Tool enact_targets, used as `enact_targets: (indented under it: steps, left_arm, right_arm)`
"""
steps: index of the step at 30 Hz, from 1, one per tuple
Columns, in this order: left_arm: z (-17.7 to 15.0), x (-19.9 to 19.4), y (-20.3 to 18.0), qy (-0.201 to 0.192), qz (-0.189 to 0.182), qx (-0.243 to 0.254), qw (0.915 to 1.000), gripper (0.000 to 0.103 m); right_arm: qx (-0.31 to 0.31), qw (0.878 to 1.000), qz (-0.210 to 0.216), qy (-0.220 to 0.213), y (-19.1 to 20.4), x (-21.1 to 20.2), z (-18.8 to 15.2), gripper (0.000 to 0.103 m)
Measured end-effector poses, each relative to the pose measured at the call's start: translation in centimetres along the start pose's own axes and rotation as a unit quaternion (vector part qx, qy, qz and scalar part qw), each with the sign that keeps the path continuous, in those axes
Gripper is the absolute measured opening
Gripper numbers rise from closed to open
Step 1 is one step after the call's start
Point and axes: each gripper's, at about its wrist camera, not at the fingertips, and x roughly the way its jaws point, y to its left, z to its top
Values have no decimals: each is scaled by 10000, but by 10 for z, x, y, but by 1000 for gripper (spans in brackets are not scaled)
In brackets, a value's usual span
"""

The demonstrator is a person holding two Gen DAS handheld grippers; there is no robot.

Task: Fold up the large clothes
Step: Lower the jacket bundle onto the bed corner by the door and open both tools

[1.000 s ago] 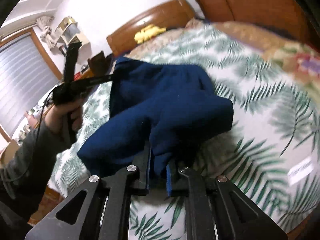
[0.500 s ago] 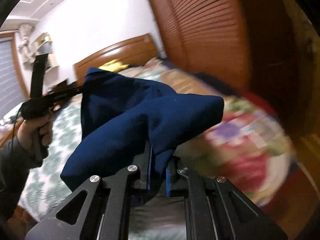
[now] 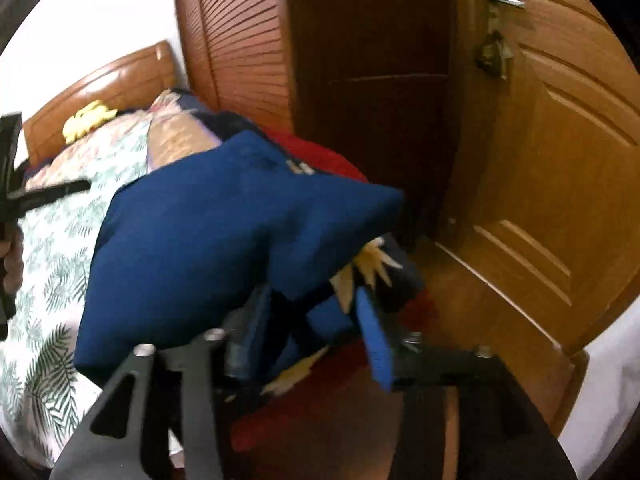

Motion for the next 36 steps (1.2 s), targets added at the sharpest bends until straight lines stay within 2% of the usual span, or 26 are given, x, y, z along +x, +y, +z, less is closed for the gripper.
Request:
enact_targets:
  steps: [6,9,11,14,15,19,23,26,32,36]
  left_arm:
    - [-15,-39,3,-241,97,-16,9997,6]
    - [-23,-58,4,-364,140,11,9992,8]
    - [-29,-73,3,-414,164,48,9990,9]
    - [-44,-101,-2,-515,239,123,9983,14]
    - [-49,-107,-3,-547,267,143,9980,16]
    - [-69,-143,-8,-699,444,204,9964,21]
    - [-85,-176,-12,-812,510,148,9953,25]
    - [-96,-197,-14,-852,575,124,9946,30]
    - [-121,-237,-12,-905,741,-67,9931,34]
    - [-139,-260,-5,-881,977,-204,9911,35]
  right_arm:
    - [-174,9982,287,-488,12,-17,28,54]
    - [-348,9971,423,-535,25,-10,39,56]
    - [-439,9973,555,-172,30,9,41,57]
    - [-534,9962,402,553,36,44,21,59]
    - [-528,9959,379,626,37,47,16,59]
    - [-395,9967,380,600,32,35,11,59]
    - [-464,9982,143,365,39,10,13,59]
    - [-512,9983,255,101,53,-16,10,59]
    - [-710,9947,722,-166,103,-50,5,80]
    - [-904,9894,1111,-243,146,-66,-1,88]
